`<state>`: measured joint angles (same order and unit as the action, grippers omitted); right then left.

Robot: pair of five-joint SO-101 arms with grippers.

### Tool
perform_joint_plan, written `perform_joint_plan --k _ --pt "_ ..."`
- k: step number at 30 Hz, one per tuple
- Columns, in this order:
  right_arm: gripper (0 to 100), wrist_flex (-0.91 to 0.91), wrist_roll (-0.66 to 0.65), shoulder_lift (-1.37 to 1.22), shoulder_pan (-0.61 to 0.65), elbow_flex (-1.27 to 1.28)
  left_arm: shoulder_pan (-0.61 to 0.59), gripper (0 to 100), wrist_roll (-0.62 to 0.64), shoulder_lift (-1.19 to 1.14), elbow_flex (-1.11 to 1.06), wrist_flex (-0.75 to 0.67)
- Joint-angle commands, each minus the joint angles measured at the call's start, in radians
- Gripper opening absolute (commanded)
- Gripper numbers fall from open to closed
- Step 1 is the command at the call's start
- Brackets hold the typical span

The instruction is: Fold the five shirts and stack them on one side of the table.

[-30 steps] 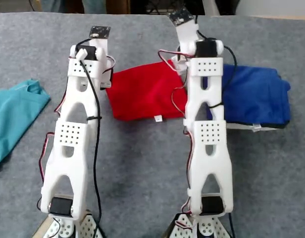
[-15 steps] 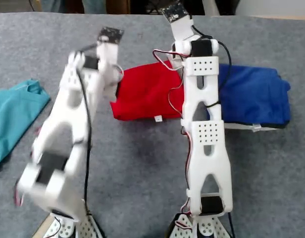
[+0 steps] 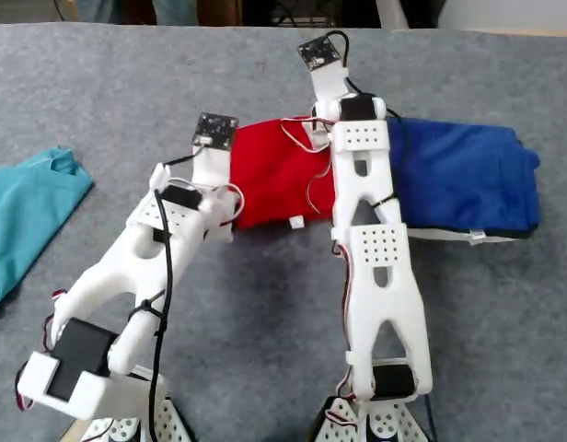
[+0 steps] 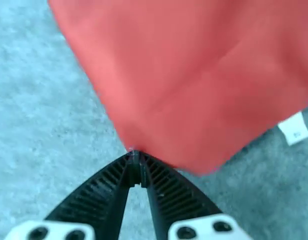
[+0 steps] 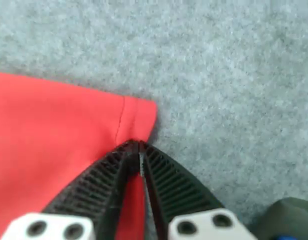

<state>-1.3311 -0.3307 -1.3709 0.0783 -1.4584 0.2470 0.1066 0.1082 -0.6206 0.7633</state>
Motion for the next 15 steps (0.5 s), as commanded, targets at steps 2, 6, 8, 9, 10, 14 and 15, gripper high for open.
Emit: perform_joint_plan --k 2,6,8,9,10,14,15 --pt "1.5 -0.002 0.002 -0.008 0.002 -0.010 0.002 3 -0.061 -0.003 -0.010 0.057" --pt "1.5 0.032 0.002 -0.015 -0.023 -0.004 -0.044 3 -0.086 -0.005 -0.051 0.069" --pt "1.5 0.028 0.002 -0.015 -0.026 -0.007 -0.067 3 -0.086 -0.005 -0.076 0.048" --pt "1.5 0.028 0.002 -0.013 -0.026 -0.007 -0.073 3 -0.086 -0.005 -0.084 0.032" --pt "1.5 0.028 0.002 -0.013 -0.025 -0.007 -0.074 3 -0.086 -0.005 -0.087 0.023" --pt "1.5 0.026 0.002 -0.007 -0.021 -0.018 -0.084 3 -0.081 0.009 -0.016 0.046" --pt "1.5 0.023 0.002 -0.013 -0.025 -0.028 -0.096 3 -0.080 0.020 0.035 0.084"
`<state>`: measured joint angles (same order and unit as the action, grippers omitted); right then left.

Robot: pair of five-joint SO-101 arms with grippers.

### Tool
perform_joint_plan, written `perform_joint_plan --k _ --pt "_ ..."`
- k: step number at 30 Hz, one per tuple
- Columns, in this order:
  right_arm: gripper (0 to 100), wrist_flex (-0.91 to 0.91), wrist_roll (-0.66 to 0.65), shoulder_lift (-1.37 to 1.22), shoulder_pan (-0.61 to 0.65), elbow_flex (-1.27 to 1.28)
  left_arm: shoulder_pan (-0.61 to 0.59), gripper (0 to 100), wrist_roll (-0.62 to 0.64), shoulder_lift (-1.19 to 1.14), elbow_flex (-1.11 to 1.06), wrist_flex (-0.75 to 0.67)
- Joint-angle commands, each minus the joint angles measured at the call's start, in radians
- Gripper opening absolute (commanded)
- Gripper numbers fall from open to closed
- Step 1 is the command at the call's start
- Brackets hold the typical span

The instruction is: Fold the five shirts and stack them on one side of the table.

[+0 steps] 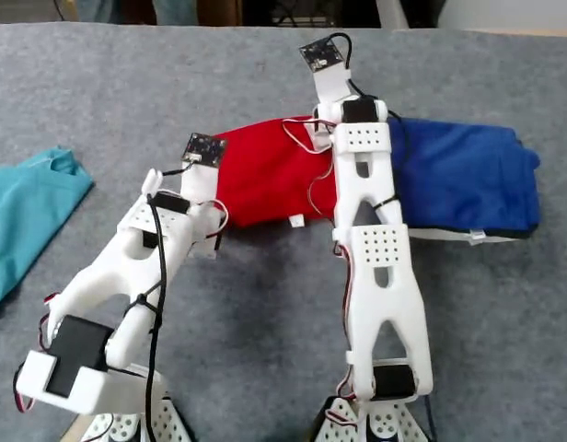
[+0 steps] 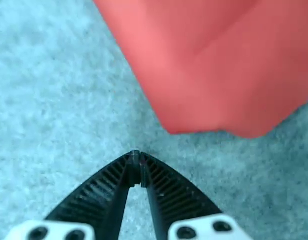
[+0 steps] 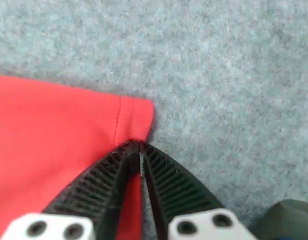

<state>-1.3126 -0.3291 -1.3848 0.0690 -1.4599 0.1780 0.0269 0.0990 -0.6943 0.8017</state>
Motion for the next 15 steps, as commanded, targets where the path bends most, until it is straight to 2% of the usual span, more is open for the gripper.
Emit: perform_joint_plan --k 1,4,7,12,15 --pt "1.5 -0.003 0.000 0.001 -0.017 -0.031 -0.033 3 0.002 0.044 0.170 0.089" --pt "1.5 -0.023 0.000 -0.001 -0.014 -0.039 -0.036 3 0.044 0.077 0.340 0.176" --pt "1.5 -0.020 0.000 -0.001 -0.012 -0.033 -0.036 3 0.084 0.075 0.426 0.175" --pt "1.5 -0.015 0.000 -0.004 -0.015 -0.030 0.018 3 0.086 -0.009 0.390 0.144" --pt "1.5 -0.014 0.000 -0.019 -0.017 -0.039 0.035 3 0.091 -0.147 0.343 0.081"
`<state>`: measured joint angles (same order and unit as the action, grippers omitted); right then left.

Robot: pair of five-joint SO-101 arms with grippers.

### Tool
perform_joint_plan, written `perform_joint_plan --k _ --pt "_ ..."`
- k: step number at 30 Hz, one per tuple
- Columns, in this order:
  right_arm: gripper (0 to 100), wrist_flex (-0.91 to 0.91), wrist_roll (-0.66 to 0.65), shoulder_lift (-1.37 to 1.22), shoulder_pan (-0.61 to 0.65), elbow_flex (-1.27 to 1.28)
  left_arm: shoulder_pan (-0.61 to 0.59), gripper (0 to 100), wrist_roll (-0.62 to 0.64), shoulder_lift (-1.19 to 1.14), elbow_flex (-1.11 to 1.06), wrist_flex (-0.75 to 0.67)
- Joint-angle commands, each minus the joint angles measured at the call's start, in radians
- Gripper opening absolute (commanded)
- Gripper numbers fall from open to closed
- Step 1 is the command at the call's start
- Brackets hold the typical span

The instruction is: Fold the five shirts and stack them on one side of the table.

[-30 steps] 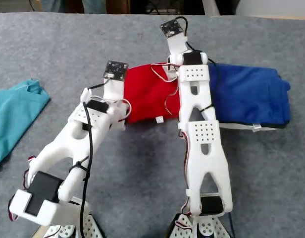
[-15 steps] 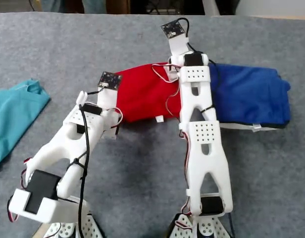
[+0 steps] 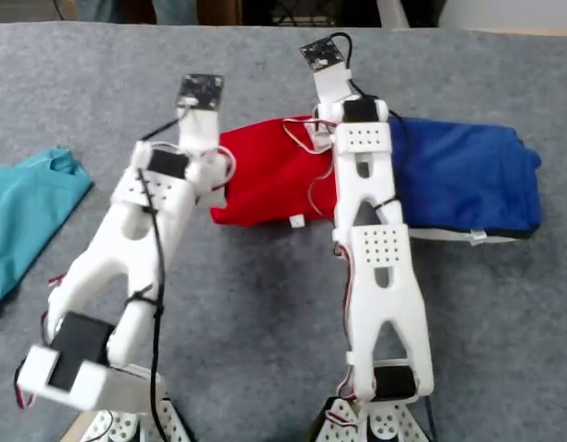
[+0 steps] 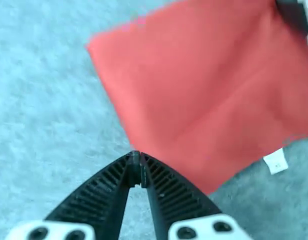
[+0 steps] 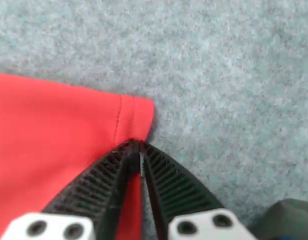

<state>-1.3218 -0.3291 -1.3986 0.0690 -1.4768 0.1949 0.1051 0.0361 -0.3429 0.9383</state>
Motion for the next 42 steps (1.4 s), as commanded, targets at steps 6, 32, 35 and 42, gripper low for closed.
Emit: perform_joint_plan --k 6,32,35,42 --pt "1.5 -0.008 0.000 -0.019 -0.018 -0.051 -0.002 3 0.008 -0.308 0.067 0.051" --pt "1.5 -0.313 -0.061 0.286 0.058 -0.185 -0.180 3 -0.086 -0.663 0.756 -0.061" --pt "1.5 -0.431 -0.055 0.366 0.078 -0.185 -0.179 3 -0.084 -0.822 0.858 -0.064" --pt "1.5 -0.450 0.097 0.550 0.086 -0.005 -0.205 3 -0.058 -1.051 1.218 0.106"
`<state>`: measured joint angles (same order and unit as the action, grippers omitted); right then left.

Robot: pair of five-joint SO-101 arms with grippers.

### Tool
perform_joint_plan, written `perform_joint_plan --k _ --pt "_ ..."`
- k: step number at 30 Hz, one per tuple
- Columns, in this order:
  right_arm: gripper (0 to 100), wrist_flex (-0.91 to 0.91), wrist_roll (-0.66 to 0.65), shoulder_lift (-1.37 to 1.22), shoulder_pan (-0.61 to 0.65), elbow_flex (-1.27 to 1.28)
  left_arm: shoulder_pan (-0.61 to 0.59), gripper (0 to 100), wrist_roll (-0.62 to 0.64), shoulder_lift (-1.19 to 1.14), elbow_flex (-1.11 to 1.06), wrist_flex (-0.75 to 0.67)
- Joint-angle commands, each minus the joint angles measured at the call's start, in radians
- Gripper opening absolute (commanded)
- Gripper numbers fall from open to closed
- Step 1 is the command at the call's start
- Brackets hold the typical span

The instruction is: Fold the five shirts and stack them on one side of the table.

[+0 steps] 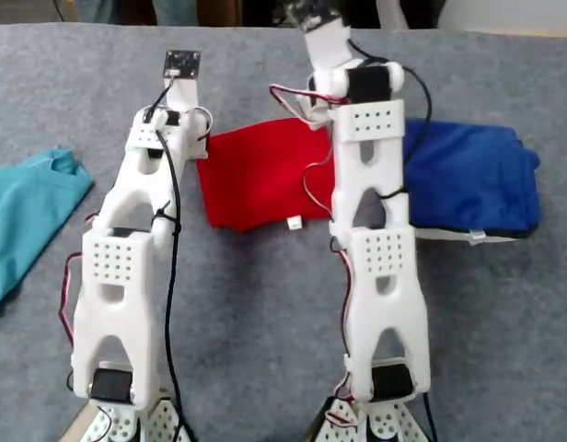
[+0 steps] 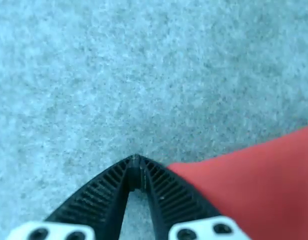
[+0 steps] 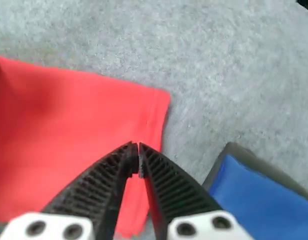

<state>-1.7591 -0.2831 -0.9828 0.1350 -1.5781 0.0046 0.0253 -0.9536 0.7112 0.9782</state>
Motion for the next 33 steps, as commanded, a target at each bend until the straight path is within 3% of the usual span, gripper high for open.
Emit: perform_joint_plan --k 1,9,17,23,33 --pt "1.5 -0.012 0.063 0.177 0.021 0.183 -0.015 3 0.040 -0.087 0.203 0.094" --pt "1.5 0.078 0.117 0.455 0.018 0.990 -0.015 3 0.058 -0.245 0.495 0.249" --pt "1.5 0.310 0.114 0.453 -0.064 1.334 -0.015 3 0.058 -0.348 0.684 0.336" --pt "1.5 0.374 0.114 0.463 -0.063 1.432 -0.016 3 0.058 -0.396 0.780 0.394" --pt "1.5 -0.002 0.149 0.584 -0.061 1.118 -0.015 3 0.052 -0.454 0.906 0.470"
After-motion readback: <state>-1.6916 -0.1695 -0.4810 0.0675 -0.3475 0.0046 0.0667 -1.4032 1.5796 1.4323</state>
